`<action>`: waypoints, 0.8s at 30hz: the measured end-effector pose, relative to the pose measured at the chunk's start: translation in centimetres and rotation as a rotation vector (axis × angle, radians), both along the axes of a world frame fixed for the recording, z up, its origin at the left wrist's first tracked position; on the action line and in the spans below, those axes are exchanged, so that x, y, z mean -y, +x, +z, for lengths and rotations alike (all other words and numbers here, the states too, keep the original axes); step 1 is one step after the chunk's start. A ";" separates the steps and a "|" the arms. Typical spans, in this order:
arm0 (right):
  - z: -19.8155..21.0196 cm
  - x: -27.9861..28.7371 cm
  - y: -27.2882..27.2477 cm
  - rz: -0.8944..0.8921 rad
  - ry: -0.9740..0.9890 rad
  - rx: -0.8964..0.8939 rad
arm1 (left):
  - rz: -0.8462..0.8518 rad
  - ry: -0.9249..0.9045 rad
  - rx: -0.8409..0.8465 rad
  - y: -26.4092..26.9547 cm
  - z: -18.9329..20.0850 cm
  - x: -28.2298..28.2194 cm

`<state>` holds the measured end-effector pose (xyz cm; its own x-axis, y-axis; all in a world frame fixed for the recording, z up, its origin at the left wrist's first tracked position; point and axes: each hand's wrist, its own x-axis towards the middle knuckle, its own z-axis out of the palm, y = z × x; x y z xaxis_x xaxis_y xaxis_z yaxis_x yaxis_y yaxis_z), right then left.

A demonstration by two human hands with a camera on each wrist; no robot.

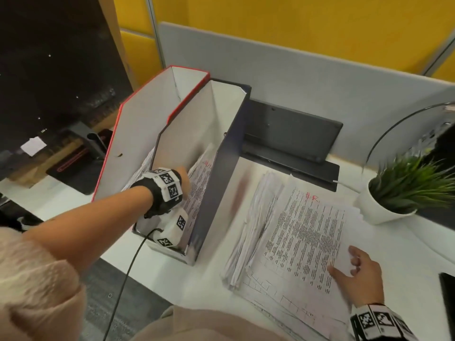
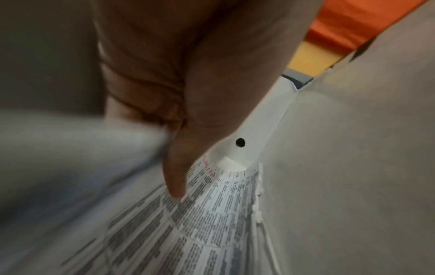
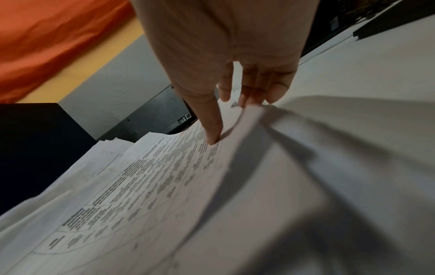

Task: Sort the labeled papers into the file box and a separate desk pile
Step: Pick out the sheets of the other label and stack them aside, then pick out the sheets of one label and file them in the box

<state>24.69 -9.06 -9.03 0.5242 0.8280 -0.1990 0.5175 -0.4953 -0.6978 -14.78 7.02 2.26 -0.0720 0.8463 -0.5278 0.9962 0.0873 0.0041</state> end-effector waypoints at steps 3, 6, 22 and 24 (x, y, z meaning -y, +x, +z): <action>0.1 0.1 -0.2 -0.006 -0.003 -0.005 | 0.016 0.038 -0.029 0.9 0.8 -0.1; 0.1 0.1 -0.2 -0.002 -0.002 0.002 | 0.119 0.252 0.184 1.4 2.5 -0.3; -0.2 0.3 -0.6 0.097 -0.052 0.049 | -0.047 0.573 0.832 17.2 -0.7 5.1; -0.2 0.6 -0.6 0.133 -0.071 0.064 | -0.032 0.280 0.647 17.7 -4.2 4.8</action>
